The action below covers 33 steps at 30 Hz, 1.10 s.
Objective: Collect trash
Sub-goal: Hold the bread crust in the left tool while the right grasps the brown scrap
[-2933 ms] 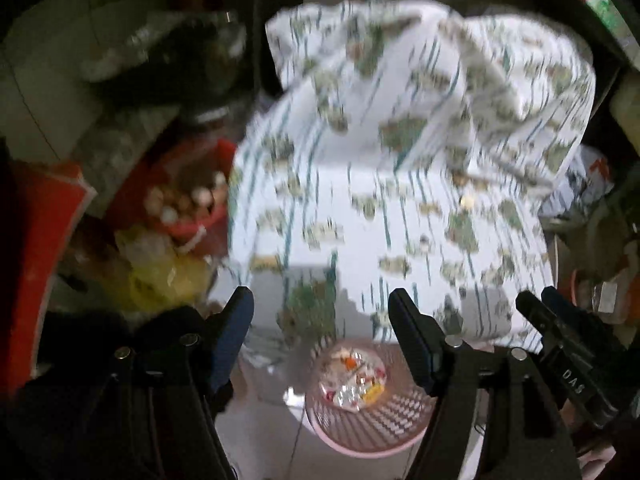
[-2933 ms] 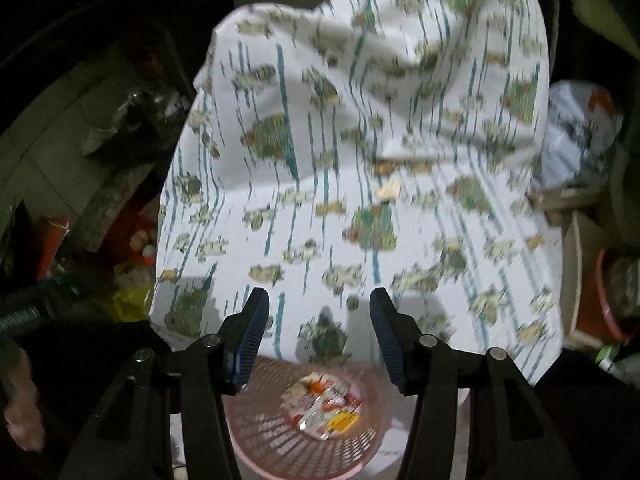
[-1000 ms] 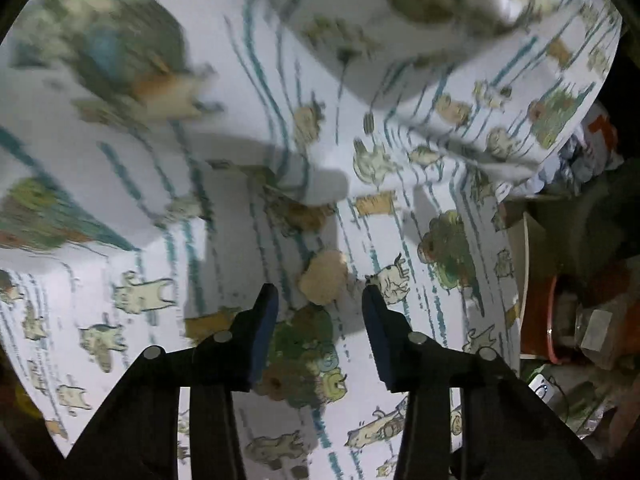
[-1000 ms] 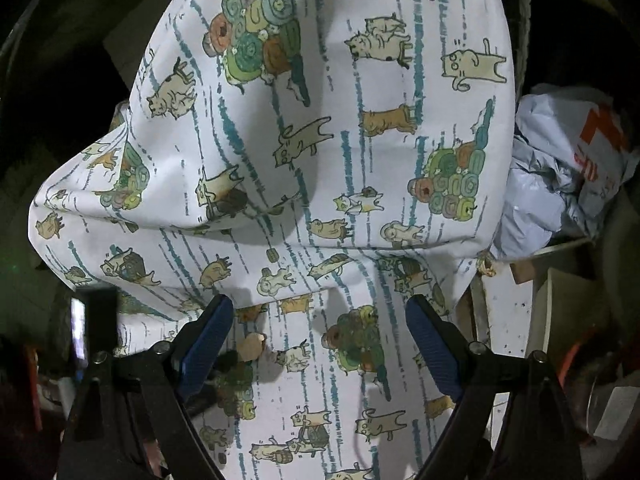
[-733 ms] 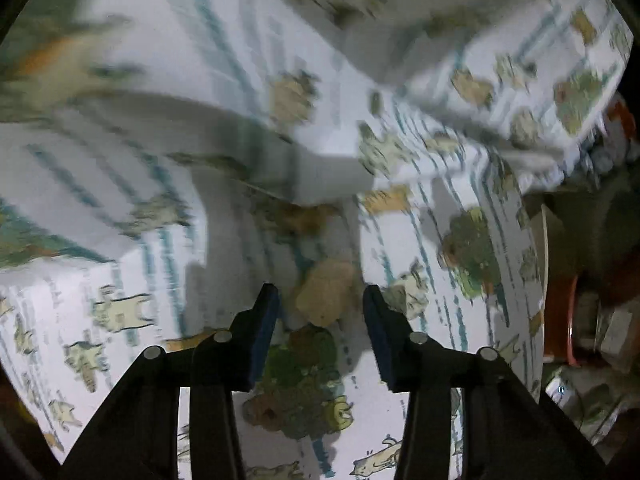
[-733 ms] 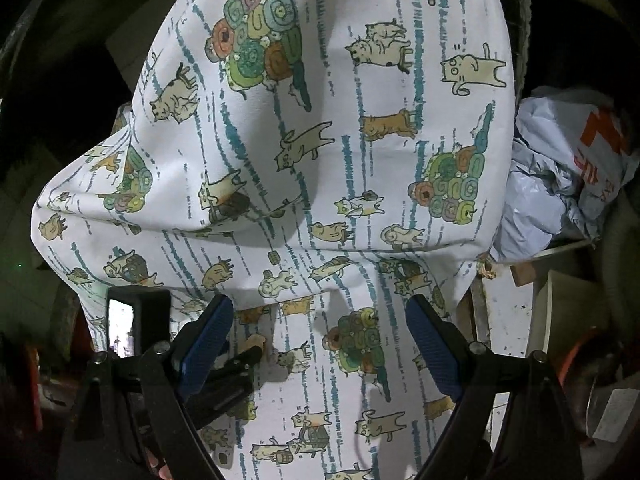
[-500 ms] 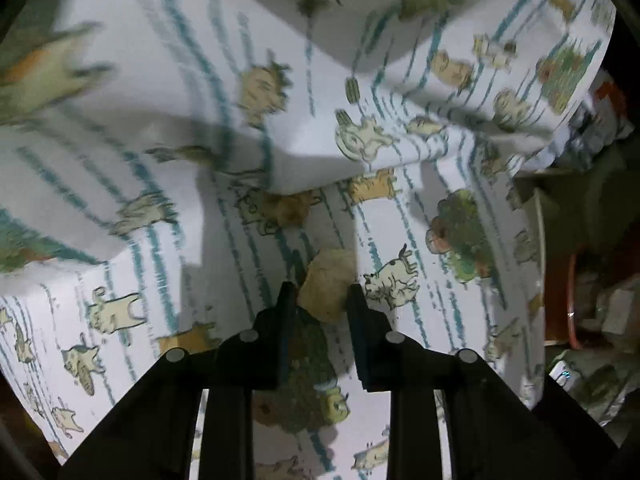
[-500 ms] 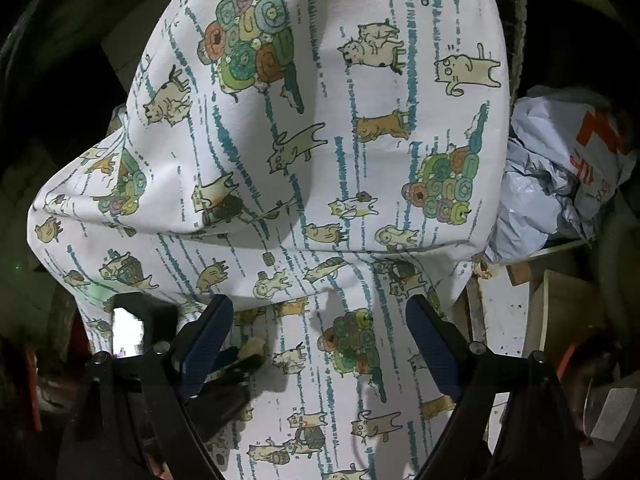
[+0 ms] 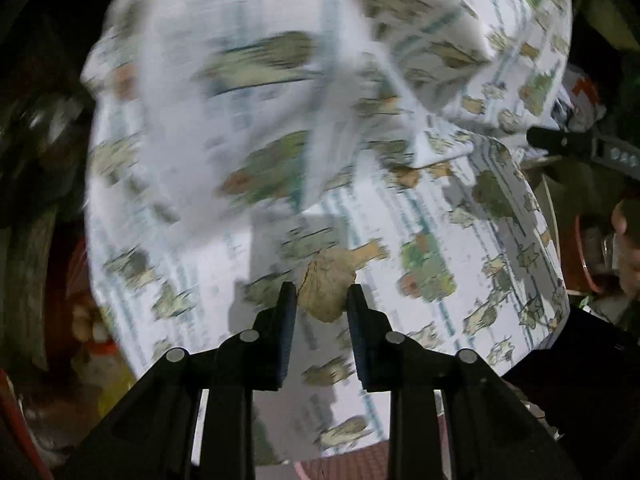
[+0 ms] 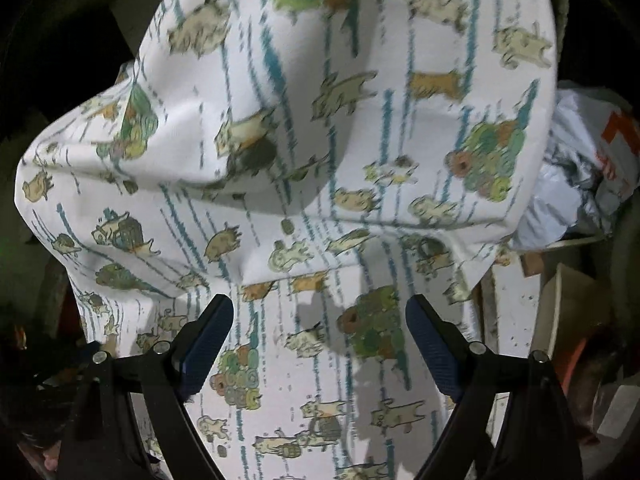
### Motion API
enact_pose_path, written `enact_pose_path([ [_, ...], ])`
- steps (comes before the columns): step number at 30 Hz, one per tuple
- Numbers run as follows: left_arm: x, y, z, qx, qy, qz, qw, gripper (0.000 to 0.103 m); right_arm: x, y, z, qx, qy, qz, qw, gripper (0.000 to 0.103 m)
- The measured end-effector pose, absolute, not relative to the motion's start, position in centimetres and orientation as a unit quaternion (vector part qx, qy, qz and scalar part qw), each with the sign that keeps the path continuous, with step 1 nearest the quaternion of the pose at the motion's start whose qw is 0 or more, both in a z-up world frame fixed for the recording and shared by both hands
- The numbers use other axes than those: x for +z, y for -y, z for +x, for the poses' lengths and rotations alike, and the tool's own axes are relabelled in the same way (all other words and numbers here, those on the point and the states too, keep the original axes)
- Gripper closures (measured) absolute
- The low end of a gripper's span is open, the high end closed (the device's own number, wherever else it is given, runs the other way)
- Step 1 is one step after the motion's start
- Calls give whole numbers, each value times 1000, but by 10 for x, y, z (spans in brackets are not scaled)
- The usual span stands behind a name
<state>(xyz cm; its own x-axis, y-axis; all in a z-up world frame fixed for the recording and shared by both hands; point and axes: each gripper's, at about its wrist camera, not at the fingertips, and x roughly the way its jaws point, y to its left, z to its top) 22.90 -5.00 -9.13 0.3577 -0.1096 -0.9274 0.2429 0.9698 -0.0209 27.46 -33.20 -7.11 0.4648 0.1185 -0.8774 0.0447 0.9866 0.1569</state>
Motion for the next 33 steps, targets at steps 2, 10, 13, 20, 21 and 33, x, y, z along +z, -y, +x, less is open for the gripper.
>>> enact_pose_path([
  [2, -87, 34, 224, -94, -549, 55, 829, 79, -80, 326, 277, 22, -526, 84, 846, 13],
  [10, -89, 11, 231, -93, -557, 2, 825, 78, -117, 291, 302, 30, -571, 92, 815, 13],
  [13, -96, 0, 235, -80, -564, -5, 822, 78, -136, 275, 312, 40, -597, 79, 797, 13],
  [20, -98, -28, 240, -41, -567, -32, 822, 78, -163, 254, 332, 24, -611, 84, 787, 19],
  [21, -96, -30, 240, -44, -568, -39, 821, 78, -168, 252, 335, 17, -612, 82, 786, 22],
  [33, -84, -36, 242, -37, -550, -51, 833, 78, -193, 234, 347, -7, -618, 66, 783, 77],
])
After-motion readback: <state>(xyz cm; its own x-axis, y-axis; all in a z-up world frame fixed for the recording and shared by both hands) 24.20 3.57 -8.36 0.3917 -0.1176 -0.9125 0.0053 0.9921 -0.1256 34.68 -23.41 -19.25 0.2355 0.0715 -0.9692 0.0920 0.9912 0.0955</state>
